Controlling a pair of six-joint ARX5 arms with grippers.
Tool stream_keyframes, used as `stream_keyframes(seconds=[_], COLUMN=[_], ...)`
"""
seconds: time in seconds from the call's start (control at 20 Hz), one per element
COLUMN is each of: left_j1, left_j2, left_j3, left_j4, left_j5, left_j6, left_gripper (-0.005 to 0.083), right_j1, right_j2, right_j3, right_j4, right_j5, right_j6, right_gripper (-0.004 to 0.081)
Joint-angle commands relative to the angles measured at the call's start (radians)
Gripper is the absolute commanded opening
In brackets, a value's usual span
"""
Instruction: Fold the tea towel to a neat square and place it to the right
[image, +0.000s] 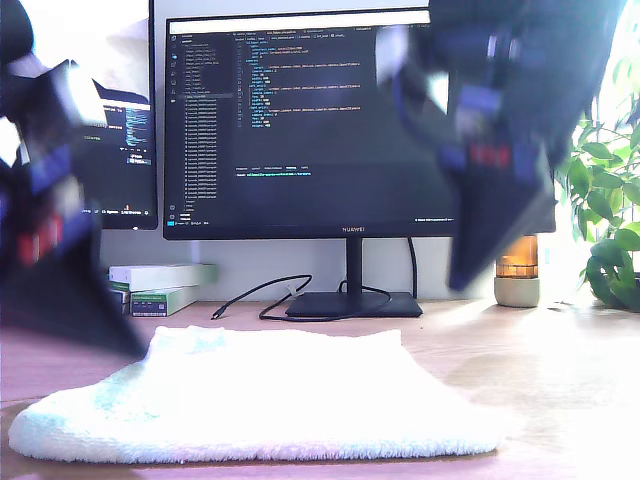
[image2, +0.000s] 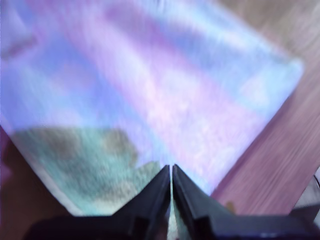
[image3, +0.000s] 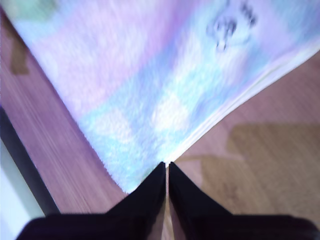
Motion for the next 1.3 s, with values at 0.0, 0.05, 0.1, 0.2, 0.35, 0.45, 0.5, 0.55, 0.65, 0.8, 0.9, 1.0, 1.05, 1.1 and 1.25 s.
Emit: stream_keyframes(seconds=[0.0, 0.05, 0.1, 0.2, 0.35, 0.45, 0.5, 0.55, 0.65, 0.8, 0.9, 1.0, 1.05, 1.1, 1.25], left_j1=[-0.001, -0.001, -0.001, -0.002, 0.000, 0.001, 0.000, 0.000, 0.000, 0.017, 0.019, 0.019, 0.019, 0.019, 0.019], left_j2=[-0.034, -0.042, -0.043, -0.041, -0.041, -0.041, -0.041, -0.041, -0.041, -0.024, 0.026, 0.092, 0.118, 0.132, 0.130], left_j3=[0.000, 0.000, 0.000, 0.000, 0.000, 0.000, 0.000, 0.000, 0.000, 0.000, 0.000, 0.000, 0.000, 0.000, 0.004], left_j4=[0.006, 0.008, 0.011, 0.009, 0.024, 0.011, -0.009, -0.027, -0.061, -0.114, -0.122, -0.130, -0.129, -0.123, -0.128], left_j5=[-0.003, -0.004, -0.001, 0.015, 0.014, 0.015, 0.015, 0.014, 0.006, -0.013, -0.017, -0.032, -0.047, -0.054, -0.053], left_j6=[-0.006, -0.006, -0.006, -0.006, -0.002, -0.003, -0.006, -0.014, -0.043, -0.103, -0.111, -0.111, -0.110, -0.110, -0.119], left_gripper=[-0.0021, -0.0021, -0.0021, -0.0021, -0.0021, -0.0021, -0.0021, -0.0021, -0.0021, -0.0021, -0.0021, -0.0021, -0.0021, -0.0021, -0.0021], right_j1=[0.029, 0.047, 0.074, 0.143, 0.261, 0.330, 0.353, 0.367, 0.372, 0.371, 0.371, 0.371, 0.371, 0.371, 0.371], right_j2=[-0.021, -0.034, -0.046, -0.059, -0.061, -0.061, -0.061, -0.061, -0.061, -0.061, -0.061, -0.061, -0.061, -0.061, -0.061], right_j3=[-0.002, -0.002, -0.002, -0.002, -0.002, -0.003, -0.003, -0.003, -0.003, -0.003, -0.003, -0.003, -0.003, -0.003, -0.003], right_j4=[0.024, 0.034, 0.040, 0.033, 0.042, 0.059, 0.065, 0.064, 0.060, 0.061, 0.067, 0.068, 0.068, 0.068, 0.072], right_j5=[-0.007, -0.006, -0.002, 0.083, 0.229, 0.264, 0.275, 0.283, 0.291, 0.293, 0.292, 0.292, 0.292, 0.292, 0.291], right_j6=[-0.011, -0.018, -0.032, -0.071, -0.093, -0.095, -0.095, -0.085, -0.055, -0.050, -0.051, -0.050, -0.050, -0.050, -0.051], right_gripper=[-0.0012, -0.0012, -0.0012, -0.0012, -0.0012, -0.0012, -0.0012, -0.0012, -0.0012, -0.0012, -0.0012, -0.0012, -0.0012, -0.0012, -0.0012])
